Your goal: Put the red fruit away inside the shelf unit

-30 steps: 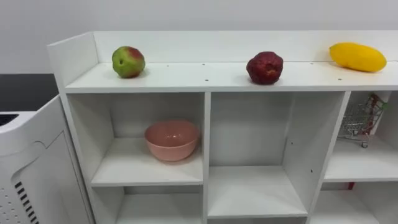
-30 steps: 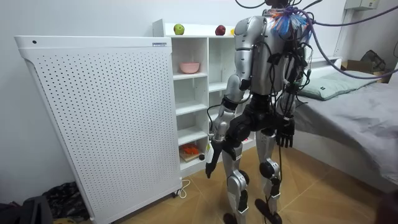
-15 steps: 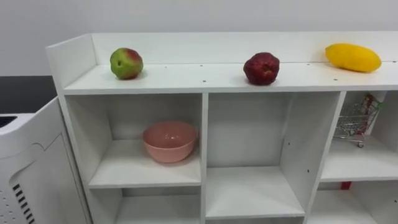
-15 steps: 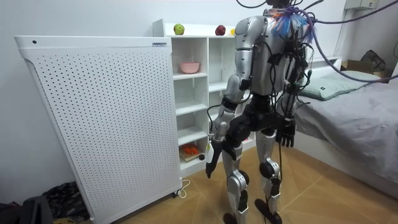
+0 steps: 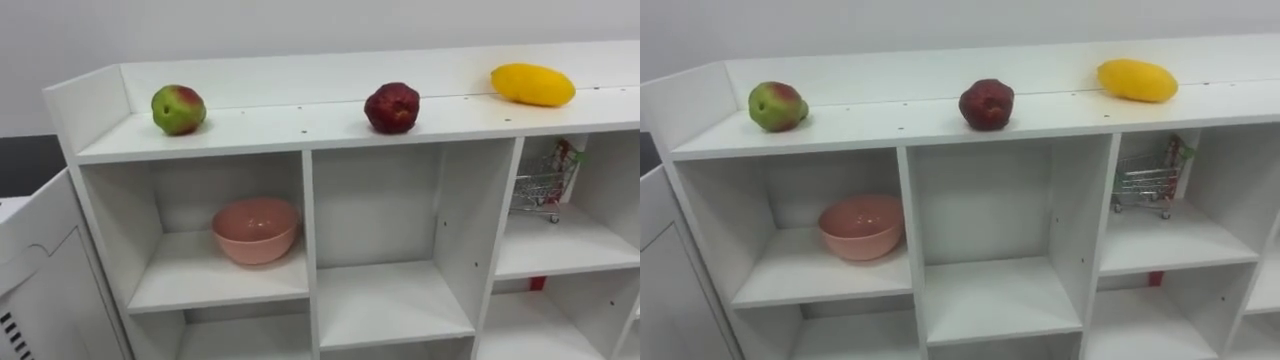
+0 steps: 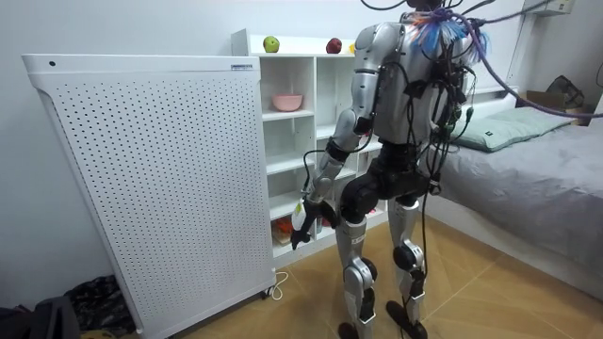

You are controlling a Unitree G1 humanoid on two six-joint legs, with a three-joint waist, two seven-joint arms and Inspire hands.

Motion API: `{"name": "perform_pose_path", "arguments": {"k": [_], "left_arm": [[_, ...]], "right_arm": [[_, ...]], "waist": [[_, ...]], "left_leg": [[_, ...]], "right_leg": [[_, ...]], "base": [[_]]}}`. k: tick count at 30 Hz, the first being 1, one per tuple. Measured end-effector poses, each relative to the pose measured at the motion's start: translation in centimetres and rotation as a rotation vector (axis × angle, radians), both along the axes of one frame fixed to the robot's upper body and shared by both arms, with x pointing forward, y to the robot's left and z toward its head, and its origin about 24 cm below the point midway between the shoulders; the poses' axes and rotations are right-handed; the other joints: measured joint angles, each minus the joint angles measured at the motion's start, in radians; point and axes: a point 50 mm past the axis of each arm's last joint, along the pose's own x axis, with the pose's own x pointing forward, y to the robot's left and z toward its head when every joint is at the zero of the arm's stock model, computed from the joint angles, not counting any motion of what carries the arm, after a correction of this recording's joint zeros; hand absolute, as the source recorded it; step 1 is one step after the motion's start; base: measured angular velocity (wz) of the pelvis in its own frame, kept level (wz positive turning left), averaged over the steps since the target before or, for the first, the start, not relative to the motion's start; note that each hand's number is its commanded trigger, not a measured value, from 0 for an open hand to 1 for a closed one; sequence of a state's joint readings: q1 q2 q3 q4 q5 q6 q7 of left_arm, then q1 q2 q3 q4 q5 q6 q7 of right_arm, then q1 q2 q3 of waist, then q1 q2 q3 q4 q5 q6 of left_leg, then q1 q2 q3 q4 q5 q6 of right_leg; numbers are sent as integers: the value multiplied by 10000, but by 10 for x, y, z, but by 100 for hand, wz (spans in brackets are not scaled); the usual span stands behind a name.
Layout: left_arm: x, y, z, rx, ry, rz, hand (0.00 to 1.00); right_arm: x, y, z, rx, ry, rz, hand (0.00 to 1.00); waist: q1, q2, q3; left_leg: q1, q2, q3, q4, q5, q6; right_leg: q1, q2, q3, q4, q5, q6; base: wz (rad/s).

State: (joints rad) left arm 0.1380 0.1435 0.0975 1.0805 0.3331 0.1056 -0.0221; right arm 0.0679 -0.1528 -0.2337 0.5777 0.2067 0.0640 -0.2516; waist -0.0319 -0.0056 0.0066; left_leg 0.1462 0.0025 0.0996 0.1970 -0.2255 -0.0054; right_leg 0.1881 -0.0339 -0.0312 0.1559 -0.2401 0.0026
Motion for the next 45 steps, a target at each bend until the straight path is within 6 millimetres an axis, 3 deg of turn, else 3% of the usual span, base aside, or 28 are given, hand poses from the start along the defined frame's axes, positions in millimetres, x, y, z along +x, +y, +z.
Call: {"name": "perform_pose_path", "arguments": {"k": [4, 7, 12, 17, 22, 29, 33, 37, 41, 45], "left_arm": [[8, 0, 2, 8, -582, 149, 0], [4, 0, 1, 185, -587, 217, 0], [1, 0, 1, 127, -796, 467, 0], [4, 2, 2, -9, -1099, 361, 0], [5, 2, 3, -242, -1142, 152, 0], [11, 2, 4, -444, -1213, 6, 0], [21, 3, 5, -560, -1384, -137, 0], [22, 4, 6, -474, -1294, -312, 0], [27, 3, 6, -381, -1155, -639, 0], [33, 4, 7, -360, -1158, -735, 0]], "right_arm": [[41, 6, 70, -1509, -3458, 476, 0], [50, 11, 104, -2322, -4887, 551, 0], [55, 17, 147, -3623, -6676, 695, 0], [63, 26, 190, -4312, -8741, 866, 0], [77, 39, 228, -4551, -10494, 1358, 0], [86, 62, 251, -4326, -11641, 2517, 0], [93, 70, 272, -4371, -12468, 2933, 0], [99, 74, 296, -4350, -13268, 3271, 0], [104, 74, 302, -4414, -13240, 3284, 0], [111, 75, 298, -4320, -12812, 3357, 0]], "waist": [[11, -52, -29], [85, -44, -90], [96, -42, -88], [109, -43, -79], [116, -46, -63], [327, -66, -66], [407, -139, -108], [513, -188, -99], [595, -213, -76], [681, -293, -3]], "left_leg": [[-11, 0, 9, -111, 1, -2], [-33, 20, 9, -115, 2, -2], [-40, 36, 39, -117, 2, -2], [-151, 46, 37, -96, 1, -2], [-244, 61, -203, -79, 3, 0], [-405, 38, -379, -38, 39, 8], [-634, 29, -489, 16, 45, 3], [-630, 15, -665, -13, 45, 2], [-627, 10, -802, -75, 51, -8], [-642, 11, -823, -103, 55, -12]], "right_leg": [[0, 5, -25, -43, 5, -5], [-54, 18, -75, 15, 7, -4], [-159, 19, -117, 137, 10, -2], [-275, 12, -428, 151, 13, 0], [-304, 18, -675, 180, 45, -29], [-353, 1, -912, 171, 63, -22], [-499, -6, -1104, 177, 66, -25], [-439, -5, -1238, 138, 72, -15], [-416, 4, -1338, 119, 72, -15], [-443, 5, -1367, 118, 71, -14]], "base": [[0], [-3], [-4], [0], [12], [10], [6], [8], [10], [0]]}}
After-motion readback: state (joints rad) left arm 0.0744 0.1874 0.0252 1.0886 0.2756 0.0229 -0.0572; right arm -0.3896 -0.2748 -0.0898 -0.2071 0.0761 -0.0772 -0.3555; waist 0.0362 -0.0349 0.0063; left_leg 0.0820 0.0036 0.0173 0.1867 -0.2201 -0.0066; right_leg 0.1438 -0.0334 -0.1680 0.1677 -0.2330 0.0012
